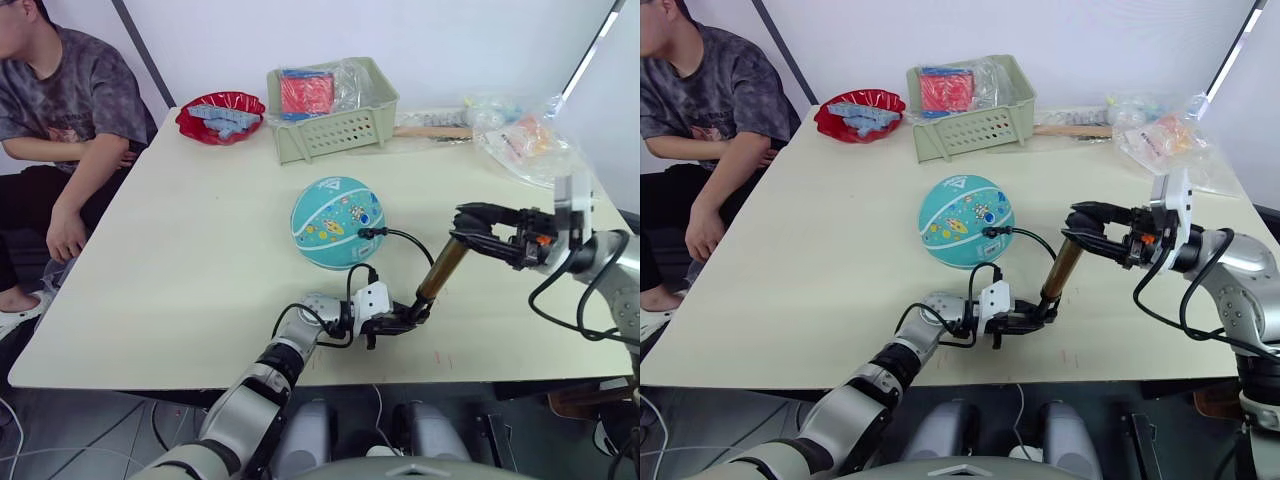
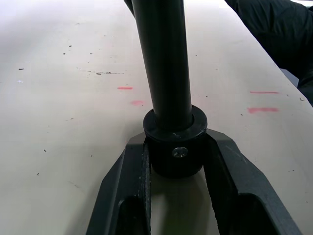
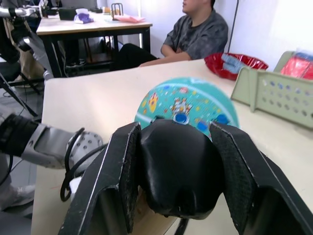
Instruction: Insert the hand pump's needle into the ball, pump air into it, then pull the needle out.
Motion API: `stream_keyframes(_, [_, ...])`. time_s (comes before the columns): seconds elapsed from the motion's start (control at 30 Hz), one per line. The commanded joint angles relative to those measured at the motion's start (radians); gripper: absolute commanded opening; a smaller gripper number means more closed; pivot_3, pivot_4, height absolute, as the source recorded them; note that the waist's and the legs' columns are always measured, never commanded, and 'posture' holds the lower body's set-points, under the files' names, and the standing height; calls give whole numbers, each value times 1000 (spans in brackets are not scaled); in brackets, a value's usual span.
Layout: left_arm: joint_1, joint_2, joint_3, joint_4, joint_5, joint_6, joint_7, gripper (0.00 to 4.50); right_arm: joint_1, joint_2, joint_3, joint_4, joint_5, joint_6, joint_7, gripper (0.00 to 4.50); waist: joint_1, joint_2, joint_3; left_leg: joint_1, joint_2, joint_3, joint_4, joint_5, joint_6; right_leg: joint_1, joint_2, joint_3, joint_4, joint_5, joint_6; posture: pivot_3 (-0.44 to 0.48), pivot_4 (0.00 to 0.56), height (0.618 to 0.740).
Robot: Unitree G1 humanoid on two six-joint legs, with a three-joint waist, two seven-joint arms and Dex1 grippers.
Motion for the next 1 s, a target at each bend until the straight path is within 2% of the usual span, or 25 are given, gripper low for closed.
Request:
stream_keyframes(0.03, [35, 29, -28, 79, 58, 31, 6, 1070, -68, -38, -122, -16, 54, 15, -37, 1741, 0, 0, 0, 0, 0, 0, 0, 0, 0, 0, 0, 0, 0, 0, 0, 0, 150, 738])
stream_keyframes(0.23, [40, 30, -31, 76, 59, 27, 5, 1070, -113, -79, -188, -55, 142, 93, -63, 1741, 0, 1, 1, -1, 0, 0, 0, 0, 0, 0, -1, 0, 0, 0, 0, 0, 150, 738])
stream_keyframes(0.4, [44, 26, -35, 74, 61, 24, 4, 1070, -109, -82, -193, -89, 184, 140, -83, 1688, 0, 1, 1, -1, 0, 0, 0, 0, 0, 0, -1, 0, 0, 0, 0, 0, 150, 738])
stream_keyframes(0.77, [40, 22, -36, 75, 60, 29, 8, 1070, 71, -6, -69, -137, 118, 116, -56, 1687, -1, 1, -2, 2, 0, 0, 0, 0, 0, 2, 0, 0, 0, 0, 0, 0, 150, 738])
stream_keyframes(0.83, [65, -8, 20, 101, -24, -108, -50, 1070, 104, 16, -40, -143, 109, 111, -49, 1687, -2, 0, -5, 2, 1, 0, 0, 0, 0, 2, 0, 0, 0, 0, 0, 0, 150, 738])
stream_keyframes(1.0, [40, 11, -23, 70, 65, 31, 2, 1070, 153, 43, 3, -146, 85, 100, -36, 1687, -3, 5, -9, 3, 1, 0, -2, 0, 0, 2, 1, 0, 0, 0, 0, 0, 150, 738])
